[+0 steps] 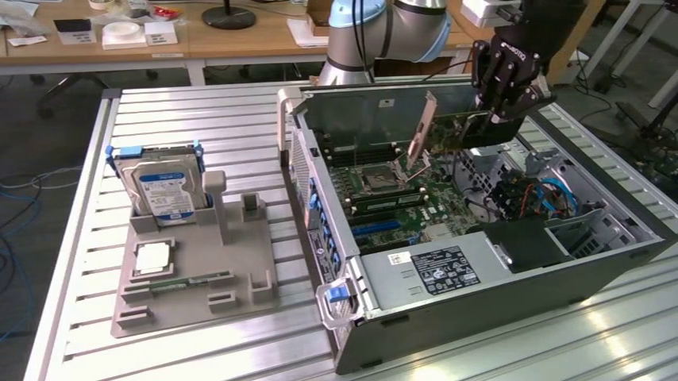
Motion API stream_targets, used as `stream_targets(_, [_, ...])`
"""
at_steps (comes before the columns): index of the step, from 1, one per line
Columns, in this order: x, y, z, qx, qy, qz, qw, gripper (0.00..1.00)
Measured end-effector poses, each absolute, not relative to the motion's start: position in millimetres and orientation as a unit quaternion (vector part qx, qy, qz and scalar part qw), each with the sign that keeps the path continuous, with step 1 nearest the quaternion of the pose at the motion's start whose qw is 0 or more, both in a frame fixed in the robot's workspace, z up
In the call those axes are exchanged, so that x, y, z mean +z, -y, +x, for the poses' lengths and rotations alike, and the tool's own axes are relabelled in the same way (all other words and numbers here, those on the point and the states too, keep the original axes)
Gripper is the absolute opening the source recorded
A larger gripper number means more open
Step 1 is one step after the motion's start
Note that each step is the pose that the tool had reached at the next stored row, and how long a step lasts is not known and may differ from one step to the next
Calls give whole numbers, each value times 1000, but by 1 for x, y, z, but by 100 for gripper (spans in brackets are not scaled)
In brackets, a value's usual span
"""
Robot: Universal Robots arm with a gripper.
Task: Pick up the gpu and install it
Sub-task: 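Insert the gpu into the slot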
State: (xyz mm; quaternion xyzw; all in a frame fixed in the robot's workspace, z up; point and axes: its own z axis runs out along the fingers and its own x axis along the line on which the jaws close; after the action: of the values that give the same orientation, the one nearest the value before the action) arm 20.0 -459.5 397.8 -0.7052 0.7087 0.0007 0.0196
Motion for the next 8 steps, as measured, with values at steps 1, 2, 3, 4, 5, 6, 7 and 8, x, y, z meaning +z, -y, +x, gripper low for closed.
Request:
stream_targets(1, [398,460,20,1,-709,-705,19,27])
stream_targets(2, [397,460,20,1,-709,-705,19,27])
stream_targets(3, [397,460,19,1,-710,-704,19,27])
stream_targets(4, [397,459,18,0,-710,-704,17,27])
stream_targets(5, [396,459,17,-1,-710,-704,16,27])
stream_targets(6, [396,459,15,-1,-710,-704,16,27])
stream_targets(7, [396,459,15,-2,-710,-704,15,27])
stream_targets(8, [396,459,15,-2,-710,-704,15,27])
